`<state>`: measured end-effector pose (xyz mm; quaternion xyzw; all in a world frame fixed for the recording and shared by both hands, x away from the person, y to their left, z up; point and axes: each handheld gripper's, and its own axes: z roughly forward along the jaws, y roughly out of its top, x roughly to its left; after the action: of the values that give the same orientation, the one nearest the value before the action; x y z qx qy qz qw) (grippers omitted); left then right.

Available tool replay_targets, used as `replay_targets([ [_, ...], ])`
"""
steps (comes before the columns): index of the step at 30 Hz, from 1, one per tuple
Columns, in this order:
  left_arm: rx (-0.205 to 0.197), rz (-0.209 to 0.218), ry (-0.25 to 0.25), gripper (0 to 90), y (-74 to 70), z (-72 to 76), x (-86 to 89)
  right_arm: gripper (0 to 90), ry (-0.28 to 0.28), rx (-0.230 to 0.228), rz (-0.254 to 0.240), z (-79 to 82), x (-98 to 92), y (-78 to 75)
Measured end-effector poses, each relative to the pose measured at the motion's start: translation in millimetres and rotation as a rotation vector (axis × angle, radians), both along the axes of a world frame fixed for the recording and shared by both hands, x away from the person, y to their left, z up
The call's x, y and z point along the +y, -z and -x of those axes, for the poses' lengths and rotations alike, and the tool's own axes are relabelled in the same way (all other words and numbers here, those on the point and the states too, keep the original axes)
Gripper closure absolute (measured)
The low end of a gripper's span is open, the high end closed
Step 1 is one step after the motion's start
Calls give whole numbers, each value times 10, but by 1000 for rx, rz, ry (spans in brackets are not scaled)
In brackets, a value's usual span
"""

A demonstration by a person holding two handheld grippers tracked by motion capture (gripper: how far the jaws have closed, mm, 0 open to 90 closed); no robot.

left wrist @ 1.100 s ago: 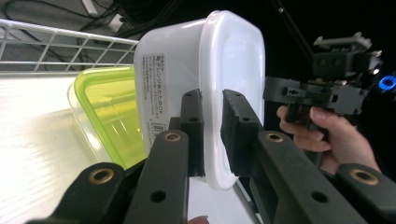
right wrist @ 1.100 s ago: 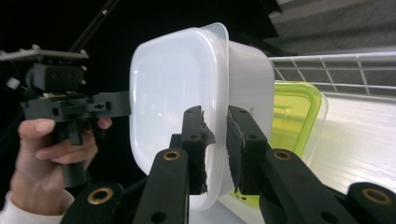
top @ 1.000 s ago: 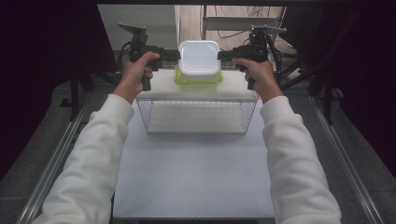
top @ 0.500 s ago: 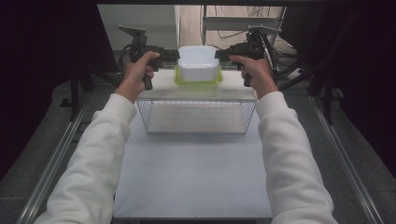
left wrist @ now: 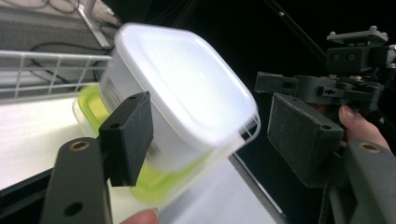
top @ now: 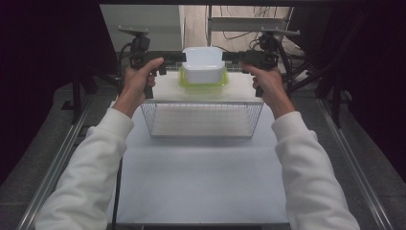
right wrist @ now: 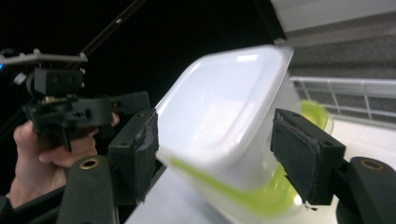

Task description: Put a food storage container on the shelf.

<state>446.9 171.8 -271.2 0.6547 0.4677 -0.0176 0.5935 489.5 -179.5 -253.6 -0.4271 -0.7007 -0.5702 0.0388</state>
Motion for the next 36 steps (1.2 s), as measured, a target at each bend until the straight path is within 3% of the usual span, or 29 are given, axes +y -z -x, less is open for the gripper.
replay_targets([
  [3, -40, -30, 11, 288, 49, 238, 3, 309, -14, -36, 7, 185, -87, 91],
  [8, -83, -81, 34, 279, 234, 621, 36, 300, -37, -146, 5, 557, -333, 263],
  [11, -76, -83, 50, 278, 415, 791, 84, 292, -34, -172, 18, 743, -464, 378],
  [15, -67, -94, 53, 274, 715, 1011, 185, 279, -44, -198, 89, 1032, -601, 584],
  [19, -23, -54, 72, 273, 1024, 1203, 275, 270, -48, -197, 135, 1266, -710, 800],
  [27, -1, -189, 80, 269, 1527, 1555, 239, 261, -39, -190, 220, 1580, -722, 1315],
  [29, 9, -223, 82, 266, 1612, 1598, 209, 260, -45, -168, 232, 1621, -729, 1444],
  [33, 15, -228, 83, 267, 1653, 1605, 187, 258, -54, -124, 255, 1658, -723, 1652],
  [36, 16, -231, 78, 267, 1672, 1600, 189, 253, -52, -115, 263, 1656, -723, 1690],
])
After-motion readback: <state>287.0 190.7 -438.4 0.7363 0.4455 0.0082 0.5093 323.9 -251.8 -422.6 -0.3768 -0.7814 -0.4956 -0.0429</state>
